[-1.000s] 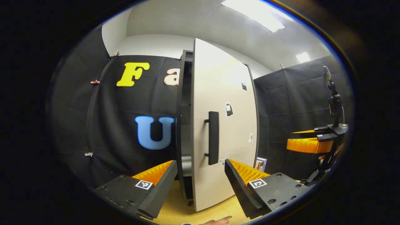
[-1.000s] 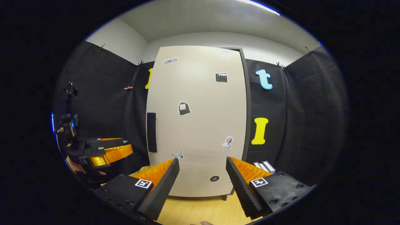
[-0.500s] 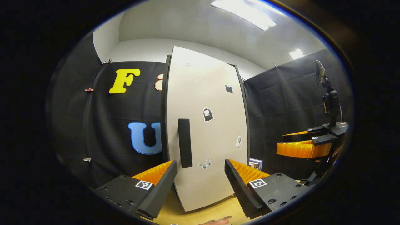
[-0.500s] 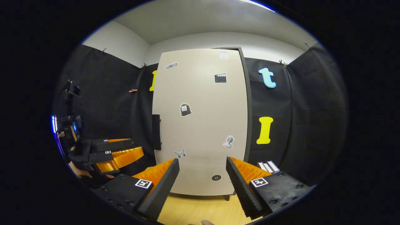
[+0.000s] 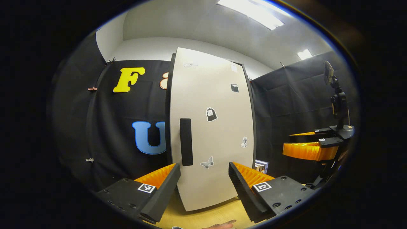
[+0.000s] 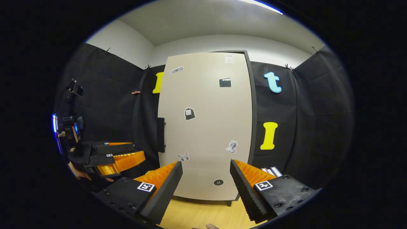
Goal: Open the cabinet door with the right hand, grasp the bottle in the cabinet with the left hand and place it on the coaster, then close the cabinet door with the right hand.
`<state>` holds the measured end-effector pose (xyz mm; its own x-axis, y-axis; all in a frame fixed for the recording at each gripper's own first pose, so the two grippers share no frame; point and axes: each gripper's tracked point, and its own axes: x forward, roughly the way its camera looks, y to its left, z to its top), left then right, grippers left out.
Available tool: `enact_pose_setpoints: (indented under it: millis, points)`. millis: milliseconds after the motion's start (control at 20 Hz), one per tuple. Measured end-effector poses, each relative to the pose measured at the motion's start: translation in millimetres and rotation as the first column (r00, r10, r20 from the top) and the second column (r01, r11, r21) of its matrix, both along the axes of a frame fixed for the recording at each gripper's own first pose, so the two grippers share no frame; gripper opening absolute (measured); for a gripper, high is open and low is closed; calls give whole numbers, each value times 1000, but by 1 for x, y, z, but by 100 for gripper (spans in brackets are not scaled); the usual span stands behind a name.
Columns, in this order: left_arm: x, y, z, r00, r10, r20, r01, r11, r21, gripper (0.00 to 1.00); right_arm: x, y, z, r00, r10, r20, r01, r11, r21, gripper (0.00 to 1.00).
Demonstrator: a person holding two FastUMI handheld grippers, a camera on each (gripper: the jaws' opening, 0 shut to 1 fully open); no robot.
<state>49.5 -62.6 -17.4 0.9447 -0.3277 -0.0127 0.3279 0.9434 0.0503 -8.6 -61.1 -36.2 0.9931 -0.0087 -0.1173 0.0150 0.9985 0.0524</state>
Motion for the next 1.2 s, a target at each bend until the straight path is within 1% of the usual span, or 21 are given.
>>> enact_pose_setpoints:
  millis: [700, 950, 1200]
  points:
    - [-8, 7, -7, 1000, -29, -1, 29, 1000, 3, 95, -4, 7, 5, 1000, -13, 6, 13, 999, -31, 98]
    - [-9, 10, -11, 1000, -23, -2, 23, 1000, 17, 95, -3, 11, 7, 1000, -6, 9, 6, 1000, -29, 98]
    - [-8, 11, -13, 1000, -20, -5, 20, 1000, 6, 95, -3, 13, 5, 1000, -3, -4, 2, 1000, -27, 98]
